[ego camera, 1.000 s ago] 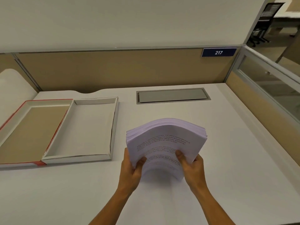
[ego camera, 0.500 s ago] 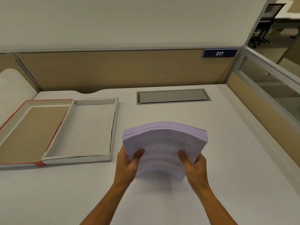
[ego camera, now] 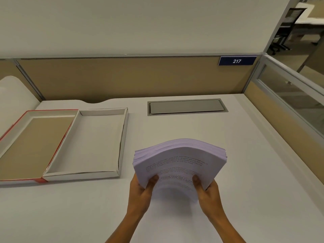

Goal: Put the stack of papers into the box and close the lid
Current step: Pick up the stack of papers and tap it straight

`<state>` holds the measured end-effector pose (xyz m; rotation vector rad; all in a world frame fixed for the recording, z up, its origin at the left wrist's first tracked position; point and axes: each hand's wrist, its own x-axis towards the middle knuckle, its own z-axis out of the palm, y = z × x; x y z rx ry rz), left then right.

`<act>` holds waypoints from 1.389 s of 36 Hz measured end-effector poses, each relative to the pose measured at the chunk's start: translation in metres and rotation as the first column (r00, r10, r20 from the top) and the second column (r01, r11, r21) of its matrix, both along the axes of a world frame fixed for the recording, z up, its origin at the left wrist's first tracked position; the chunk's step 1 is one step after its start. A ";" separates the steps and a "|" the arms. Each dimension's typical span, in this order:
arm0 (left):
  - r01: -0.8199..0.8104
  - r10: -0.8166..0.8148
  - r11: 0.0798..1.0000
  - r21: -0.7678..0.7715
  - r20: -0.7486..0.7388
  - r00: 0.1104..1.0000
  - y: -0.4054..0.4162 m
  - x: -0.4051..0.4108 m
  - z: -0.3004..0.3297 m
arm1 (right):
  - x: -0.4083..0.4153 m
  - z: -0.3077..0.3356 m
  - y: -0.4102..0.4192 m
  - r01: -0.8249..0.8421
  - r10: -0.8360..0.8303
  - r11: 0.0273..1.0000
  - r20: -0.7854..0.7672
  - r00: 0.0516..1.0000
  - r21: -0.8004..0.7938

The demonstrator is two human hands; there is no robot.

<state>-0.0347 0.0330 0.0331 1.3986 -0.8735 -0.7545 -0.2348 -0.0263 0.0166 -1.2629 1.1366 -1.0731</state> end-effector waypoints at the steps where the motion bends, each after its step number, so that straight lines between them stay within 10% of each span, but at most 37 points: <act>1: -0.002 0.002 1.000 0.001 0.006 1.000 0.000 0.000 -0.001 | 0.000 -0.001 -0.001 0.005 -0.005 1.000 -0.008 1.000 -0.001; 50: 0.098 -0.119 0.987 0.126 0.168 0.979 0.014 0.010 -0.023 | 0.002 0.000 0.006 -0.126 0.117 0.988 -0.101 0.988 -0.085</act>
